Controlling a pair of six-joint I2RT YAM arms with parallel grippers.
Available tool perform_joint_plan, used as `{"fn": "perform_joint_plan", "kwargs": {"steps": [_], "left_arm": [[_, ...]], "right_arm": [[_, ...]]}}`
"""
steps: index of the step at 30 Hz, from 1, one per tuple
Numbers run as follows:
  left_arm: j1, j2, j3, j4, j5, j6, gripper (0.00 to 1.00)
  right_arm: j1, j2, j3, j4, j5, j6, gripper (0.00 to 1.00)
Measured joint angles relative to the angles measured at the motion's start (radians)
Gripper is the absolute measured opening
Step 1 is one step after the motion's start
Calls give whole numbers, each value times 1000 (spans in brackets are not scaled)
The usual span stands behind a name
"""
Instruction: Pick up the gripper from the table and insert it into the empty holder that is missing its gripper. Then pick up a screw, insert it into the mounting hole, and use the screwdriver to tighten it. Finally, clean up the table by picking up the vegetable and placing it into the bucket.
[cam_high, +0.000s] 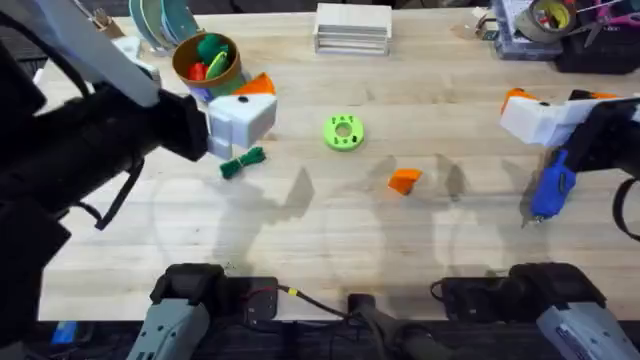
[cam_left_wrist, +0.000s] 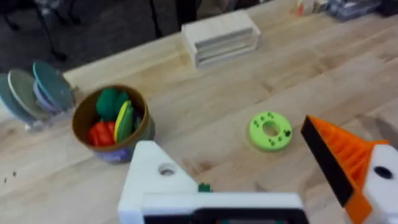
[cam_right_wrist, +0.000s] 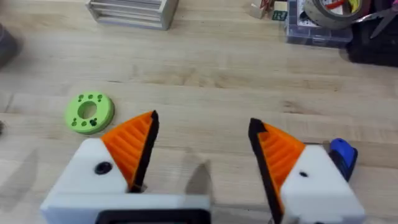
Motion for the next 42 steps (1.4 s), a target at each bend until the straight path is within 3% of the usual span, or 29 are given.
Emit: {"fn": "perform_joint_plan", "kwargs": {"steps": [9, 14, 20, 31, 42], "left_arm": [[-4, 4, 0, 131, 92, 0, 994], [-47, -5, -18, 207, 104, 1, 995], [-113, -100, -158, 362, 103, 1, 995], [-155, -289, -506, 727, 58, 1, 994], [-165, -508, -683, 786, 9, 1, 992]], "right_arm": [[0, 0, 0, 0, 0, 0, 947], [0, 0, 0, 0, 0, 0, 947], [0, 0, 0, 0, 0, 0, 948], [0, 0, 0, 0, 0, 0, 945], [0, 0, 0, 0, 0, 0, 946]]}}
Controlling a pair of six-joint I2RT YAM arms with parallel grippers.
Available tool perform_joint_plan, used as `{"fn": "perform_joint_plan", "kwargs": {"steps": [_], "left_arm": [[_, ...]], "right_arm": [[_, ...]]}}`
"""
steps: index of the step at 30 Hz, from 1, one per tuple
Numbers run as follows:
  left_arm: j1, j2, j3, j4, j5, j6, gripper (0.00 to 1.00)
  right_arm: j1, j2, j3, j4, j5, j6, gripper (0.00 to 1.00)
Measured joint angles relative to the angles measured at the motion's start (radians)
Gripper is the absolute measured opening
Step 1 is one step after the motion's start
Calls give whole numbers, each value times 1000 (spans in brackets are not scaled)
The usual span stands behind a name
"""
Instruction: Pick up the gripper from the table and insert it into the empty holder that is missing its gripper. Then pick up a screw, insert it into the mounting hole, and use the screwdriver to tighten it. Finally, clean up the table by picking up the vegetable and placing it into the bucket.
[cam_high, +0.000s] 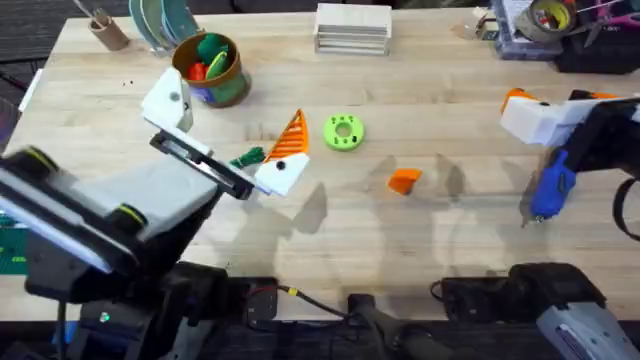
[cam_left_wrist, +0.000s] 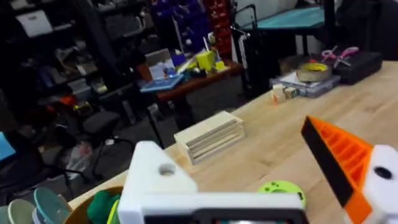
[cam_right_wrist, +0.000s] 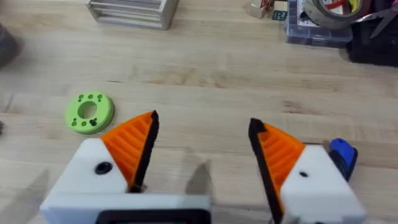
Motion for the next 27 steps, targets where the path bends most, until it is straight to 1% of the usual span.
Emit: {"fn": "perform_joint_plan", "kwargs": {"steps": [8, 14, 18, 24, 27], "left_arm": [[0, -111, -77, 7, -28, 0, 993], [-5, -119, -130, 68, -34, 0, 993], [-11, -119, -182, 132, -33, 0, 993], [-24, -118, -197, 114, -32, 0, 993], [-35, -118, -197, 73, -32, 0, 993]], "right_arm": [[0, 0, 0, 0, 0, 0, 946], [0, 0, 0, 0, 0, 0, 948], [0, 0, 0, 0, 0, 0, 948], [0, 0, 0, 0, 0, 0, 947], [0, 0, 0, 0, 0, 0, 947]]}}
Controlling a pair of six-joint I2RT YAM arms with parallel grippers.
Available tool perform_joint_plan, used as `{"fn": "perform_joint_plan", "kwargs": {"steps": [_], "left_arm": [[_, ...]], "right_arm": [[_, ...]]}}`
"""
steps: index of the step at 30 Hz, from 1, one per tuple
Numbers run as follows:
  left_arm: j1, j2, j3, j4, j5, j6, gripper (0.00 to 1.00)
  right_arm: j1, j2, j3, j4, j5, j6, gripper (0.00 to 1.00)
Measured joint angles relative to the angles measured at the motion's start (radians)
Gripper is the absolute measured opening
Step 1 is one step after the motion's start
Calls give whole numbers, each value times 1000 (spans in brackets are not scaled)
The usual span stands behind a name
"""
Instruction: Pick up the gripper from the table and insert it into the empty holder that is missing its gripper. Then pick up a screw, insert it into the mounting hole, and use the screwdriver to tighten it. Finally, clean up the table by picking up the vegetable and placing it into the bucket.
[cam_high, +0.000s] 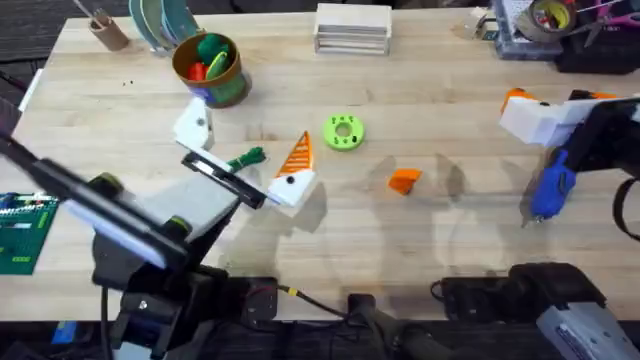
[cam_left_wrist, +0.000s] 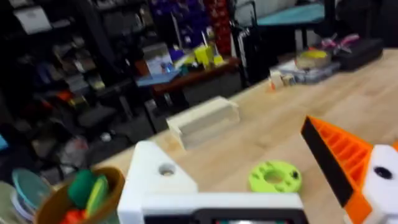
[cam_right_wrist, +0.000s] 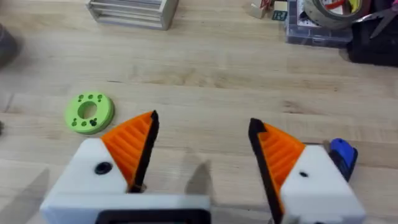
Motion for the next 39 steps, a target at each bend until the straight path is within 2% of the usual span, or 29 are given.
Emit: {"fn": "perform_joint_plan", "kwargs": {"steps": [6, 39], "left_arm": [[-20, 0, 0, -218, 1, 0, 992], [-21, 0, 0, -222, 0, 0, 993]], "right_arm": [[0, 0, 0, 0, 0, 0, 947], [0, 0, 0, -1, 0, 0, 945]]}}
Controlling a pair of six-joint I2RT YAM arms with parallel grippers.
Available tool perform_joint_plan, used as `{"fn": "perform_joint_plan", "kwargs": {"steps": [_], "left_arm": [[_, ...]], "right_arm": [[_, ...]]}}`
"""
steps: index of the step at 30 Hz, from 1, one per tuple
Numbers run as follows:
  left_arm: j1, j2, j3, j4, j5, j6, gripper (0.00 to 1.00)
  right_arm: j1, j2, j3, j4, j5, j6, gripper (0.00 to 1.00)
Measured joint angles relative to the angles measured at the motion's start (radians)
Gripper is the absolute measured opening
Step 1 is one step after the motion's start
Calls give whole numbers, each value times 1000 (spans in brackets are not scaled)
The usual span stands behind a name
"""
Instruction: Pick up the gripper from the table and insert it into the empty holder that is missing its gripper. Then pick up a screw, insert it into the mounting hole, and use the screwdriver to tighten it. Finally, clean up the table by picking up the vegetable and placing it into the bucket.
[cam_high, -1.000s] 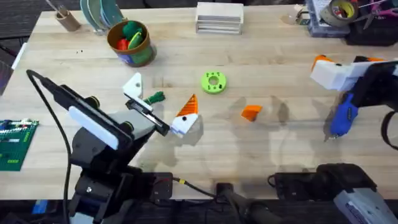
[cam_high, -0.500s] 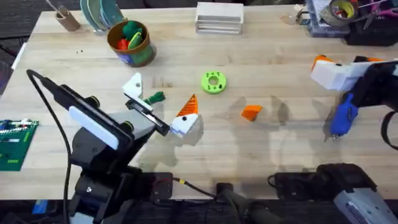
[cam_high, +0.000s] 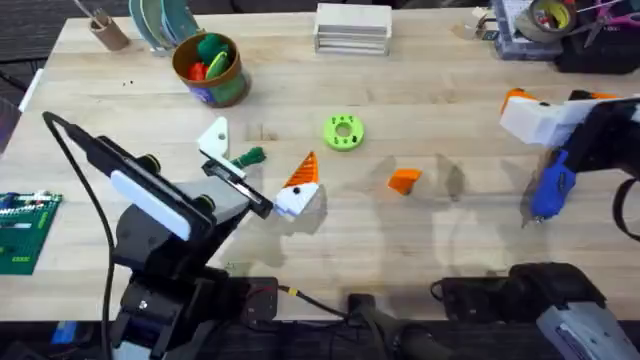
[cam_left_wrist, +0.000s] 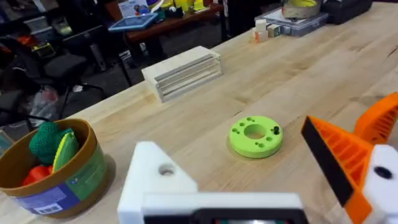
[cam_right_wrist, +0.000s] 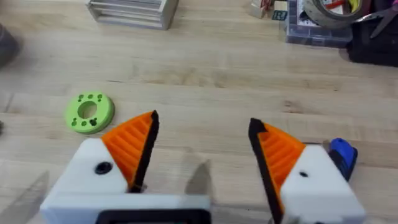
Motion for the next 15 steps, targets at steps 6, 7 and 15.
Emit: {"fn": "perform_joint_plan", "kwargs": {"steps": [6, 7, 15], "left_arm": [[0, 0, 0, 0, 0, 0, 993], [0, 0, 0, 0, 0, 0, 992], [0, 0, 0, 0, 23, 0, 993]], "right_arm": [[0, 0, 0, 0, 0, 0, 946], [0, 0, 0, 0, 0, 0, 946], [0, 0, 0, 0, 0, 0, 947]]}}
